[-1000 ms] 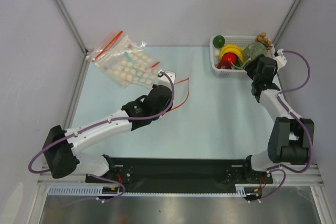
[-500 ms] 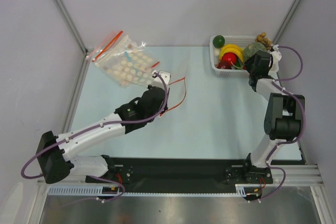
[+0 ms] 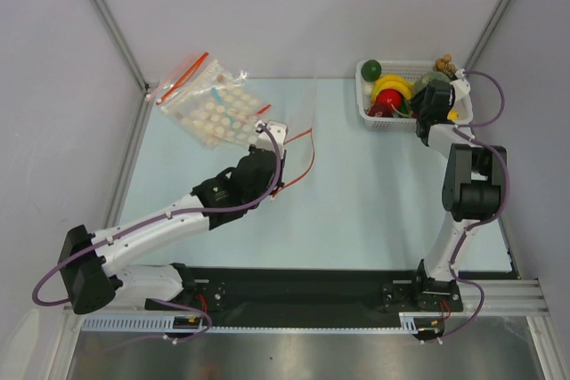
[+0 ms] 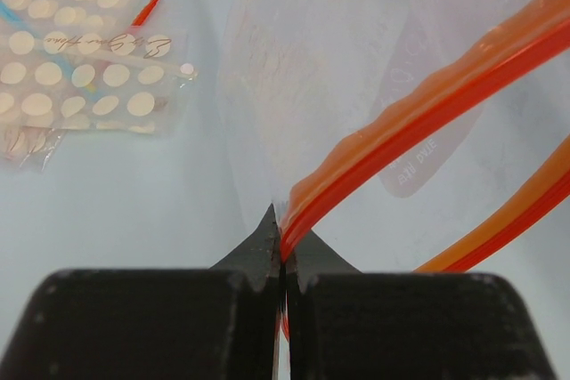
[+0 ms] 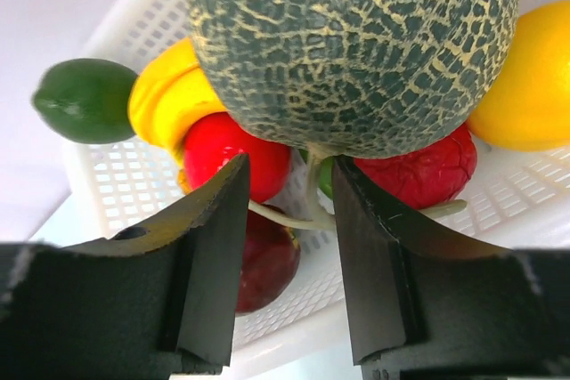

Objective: Place the food in the zip-top bag and seal the zipper
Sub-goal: Pick up the fake fruit from the bin.

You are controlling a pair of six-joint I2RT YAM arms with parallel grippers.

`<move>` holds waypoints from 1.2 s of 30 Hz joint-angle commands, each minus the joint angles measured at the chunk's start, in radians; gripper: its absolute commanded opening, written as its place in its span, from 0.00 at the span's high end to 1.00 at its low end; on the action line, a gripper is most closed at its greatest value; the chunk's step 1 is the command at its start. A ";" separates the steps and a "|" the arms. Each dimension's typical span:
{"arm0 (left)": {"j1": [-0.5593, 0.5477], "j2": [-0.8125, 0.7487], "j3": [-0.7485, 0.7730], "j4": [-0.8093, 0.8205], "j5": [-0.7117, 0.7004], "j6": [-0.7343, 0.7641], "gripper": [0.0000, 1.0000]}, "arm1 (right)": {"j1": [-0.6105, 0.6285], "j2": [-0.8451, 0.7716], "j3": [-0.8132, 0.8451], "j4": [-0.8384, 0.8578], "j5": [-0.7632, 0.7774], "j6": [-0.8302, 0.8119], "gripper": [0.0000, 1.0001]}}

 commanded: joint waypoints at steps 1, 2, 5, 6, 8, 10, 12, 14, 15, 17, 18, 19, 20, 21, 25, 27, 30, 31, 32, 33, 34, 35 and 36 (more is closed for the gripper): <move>-0.005 -0.021 0.008 0.033 0.000 -0.013 1.00 | 0.004 0.024 0.049 0.034 0.042 -0.012 0.54; -0.005 -0.021 0.008 0.030 -0.001 -0.013 1.00 | 0.004 0.022 0.049 0.035 0.041 -0.010 0.57; -0.005 -0.019 0.008 0.030 -0.004 -0.012 1.00 | 0.004 0.021 0.044 0.041 0.041 -0.012 0.78; -0.005 -0.021 0.006 0.030 -0.006 -0.012 1.00 | 0.004 0.018 0.044 0.041 0.039 -0.016 0.82; -0.005 -0.021 0.006 0.030 -0.007 -0.010 1.00 | 0.006 0.012 0.046 0.043 0.034 -0.020 0.91; -0.005 -0.021 0.008 0.030 -0.007 -0.009 1.00 | 0.009 -0.002 0.046 0.038 0.028 -0.027 1.00; -0.005 -0.019 0.008 0.028 -0.006 -0.008 1.00 | 0.018 -0.028 0.038 0.038 0.034 -0.032 1.00; -0.005 -0.021 0.006 0.028 -0.009 -0.008 1.00 | 0.030 -0.053 0.020 0.043 0.044 -0.036 1.00; -0.005 -0.021 0.006 0.030 -0.012 -0.008 1.00 | 0.035 -0.065 0.014 0.047 0.050 -0.036 1.00; -0.005 -0.016 0.006 0.031 -0.012 -0.007 1.00 | 0.044 -0.103 0.003 0.046 0.051 -0.036 1.00; -0.005 -0.016 0.008 0.030 -0.012 -0.007 1.00 | 0.047 -0.116 0.000 0.044 0.045 -0.032 1.00; -0.005 -0.015 0.009 0.028 -0.011 -0.007 1.00 | 0.049 -0.140 -0.006 0.046 0.041 -0.023 1.00; -0.006 -0.012 0.011 0.028 -0.010 -0.007 1.00 | 0.055 -0.151 -0.010 0.046 0.039 -0.021 1.00; -0.006 -0.009 0.011 0.028 -0.009 -0.007 1.00 | 0.060 -0.162 -0.011 0.046 0.036 -0.021 1.00; -0.005 -0.007 0.012 0.025 -0.011 -0.008 1.00 | 0.073 -0.209 0.000 0.008 0.014 -0.039 1.00; -0.005 0.005 0.018 0.022 0.014 -0.010 1.00 | 0.073 -0.255 -0.006 -0.012 -0.008 -0.041 1.00; -0.005 0.026 0.047 -0.009 0.040 -0.019 1.00 | 0.104 -0.338 -0.031 -0.045 -0.057 -0.041 1.00; -0.005 0.039 0.057 -0.018 0.046 -0.019 1.00 | 0.115 -0.369 -0.052 -0.058 -0.070 -0.043 1.00; -0.005 0.043 0.061 -0.024 0.051 -0.021 1.00 | 0.125 -0.399 -0.065 -0.069 -0.082 -0.047 1.00; -0.005 0.048 0.067 -0.030 0.058 -0.022 1.00 | 0.139 -0.463 -0.077 -0.093 -0.099 -0.076 1.00; -0.005 0.054 0.069 -0.035 0.065 -0.022 1.00 | 0.173 -0.499 -0.086 -0.115 -0.102 -0.093 1.00; -0.005 0.057 0.072 -0.036 0.069 -0.024 1.00 | 0.200 -0.533 -0.109 -0.138 -0.099 -0.108 1.00; -0.005 0.060 0.078 -0.038 0.086 -0.024 1.00 | 0.225 -0.617 -0.126 -0.169 -0.088 -0.136 1.00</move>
